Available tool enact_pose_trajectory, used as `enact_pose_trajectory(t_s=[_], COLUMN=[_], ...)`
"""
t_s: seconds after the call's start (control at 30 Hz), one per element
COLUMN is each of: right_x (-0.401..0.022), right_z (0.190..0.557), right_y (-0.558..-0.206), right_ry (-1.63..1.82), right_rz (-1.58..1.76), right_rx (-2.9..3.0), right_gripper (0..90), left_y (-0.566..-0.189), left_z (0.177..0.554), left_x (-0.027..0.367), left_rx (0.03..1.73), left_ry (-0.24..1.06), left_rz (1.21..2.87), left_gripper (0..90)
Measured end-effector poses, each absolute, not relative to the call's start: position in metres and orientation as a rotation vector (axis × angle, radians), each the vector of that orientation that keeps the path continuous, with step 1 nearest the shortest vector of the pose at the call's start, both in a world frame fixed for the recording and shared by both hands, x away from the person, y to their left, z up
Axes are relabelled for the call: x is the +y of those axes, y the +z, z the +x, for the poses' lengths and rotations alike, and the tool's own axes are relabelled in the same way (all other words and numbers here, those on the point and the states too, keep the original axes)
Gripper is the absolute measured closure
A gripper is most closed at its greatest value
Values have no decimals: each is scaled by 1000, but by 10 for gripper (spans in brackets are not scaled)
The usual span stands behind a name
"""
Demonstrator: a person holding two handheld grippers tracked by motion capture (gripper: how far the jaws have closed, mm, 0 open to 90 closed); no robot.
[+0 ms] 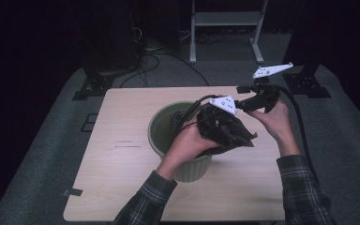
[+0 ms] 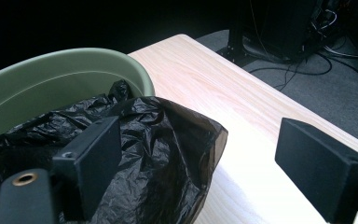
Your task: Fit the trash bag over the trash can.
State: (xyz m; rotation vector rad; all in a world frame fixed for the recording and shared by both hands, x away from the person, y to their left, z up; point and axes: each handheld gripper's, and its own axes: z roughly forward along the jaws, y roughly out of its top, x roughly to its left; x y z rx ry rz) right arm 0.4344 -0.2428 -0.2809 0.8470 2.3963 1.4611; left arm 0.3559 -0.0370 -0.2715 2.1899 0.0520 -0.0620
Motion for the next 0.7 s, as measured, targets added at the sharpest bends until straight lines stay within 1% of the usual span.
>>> enact_pose_trajectory(t_s=[0.1,0.27,0.43,0.7], right_x=[-243,-242,-242,-244], right_z=[434,434,433,428], right_y=[-281,-281,-281,-278], right_ry=[1458,1461,1457,1466], right_rz=[850,842,843,830], right_rx=[2397,2398,2400,2393], right_gripper=[130,130,130,130], left_y=[-273,-271,-268,-257], left_z=[357,357,358,364], left_x=[-37,-32,-22,20], left_rx=[45,24,41,122], left_ry=[-83,-118,-102,-48], left_rz=[2199,2212,2190,2135], left_gripper=[609,899,900,900])
